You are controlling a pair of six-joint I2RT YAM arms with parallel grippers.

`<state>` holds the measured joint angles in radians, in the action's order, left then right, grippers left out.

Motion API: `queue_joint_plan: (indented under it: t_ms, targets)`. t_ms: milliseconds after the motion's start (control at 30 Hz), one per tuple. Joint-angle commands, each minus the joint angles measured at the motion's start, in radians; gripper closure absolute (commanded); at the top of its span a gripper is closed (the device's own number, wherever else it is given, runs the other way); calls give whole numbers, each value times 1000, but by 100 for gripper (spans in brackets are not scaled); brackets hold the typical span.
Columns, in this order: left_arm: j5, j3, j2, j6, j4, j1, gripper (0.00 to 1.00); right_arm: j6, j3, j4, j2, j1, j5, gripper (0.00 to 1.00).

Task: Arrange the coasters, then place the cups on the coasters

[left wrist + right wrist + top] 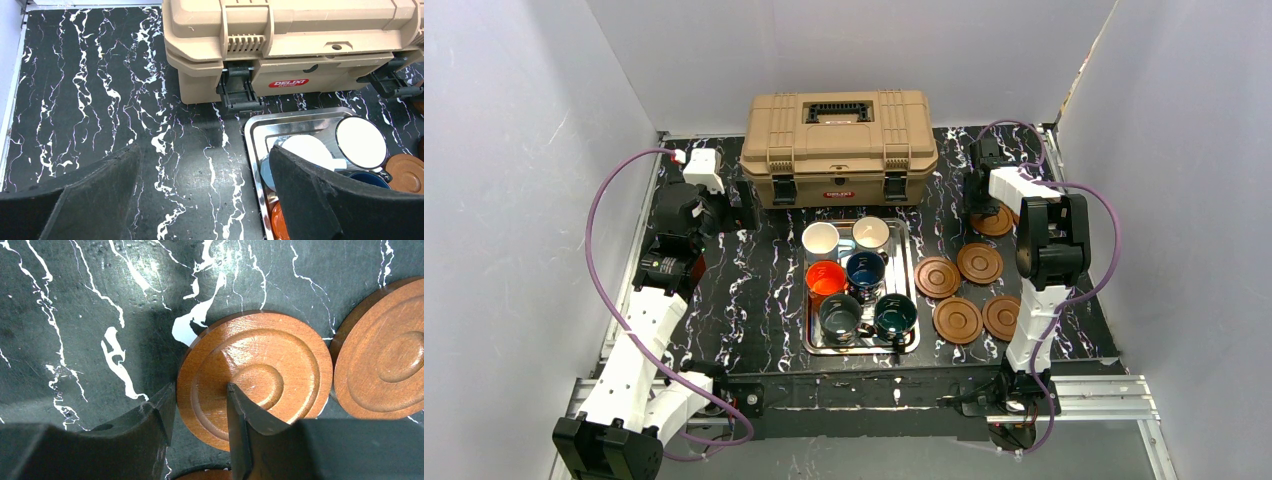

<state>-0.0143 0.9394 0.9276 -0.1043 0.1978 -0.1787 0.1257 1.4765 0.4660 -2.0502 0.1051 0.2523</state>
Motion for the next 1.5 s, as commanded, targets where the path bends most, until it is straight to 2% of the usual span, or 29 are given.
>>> queue_joint_plan:
  t_ms: [0,433,667,867,1133,1467]
  targets:
    - [11,2,-6,4,-11,-2,2,0,11,40,44,-6,18,53]
    - [14,2,-1,1,-11,-2,2,-8,69,73,88,-6,-39,47]
    - [14,2,0,1,-12,-2,2,14,77,121,164,-6,-94,43]
    - [14,2,2,-3,-12,-2,2,78,-67,130,324,3,-138,40]
    - [44,4,-5,-14,-12,-2,2,184,-383,35,552,14,-193,37]
    - [45,-1,-11,-16,-13,-2,2,231,-460,-37,497,17,-272,34]
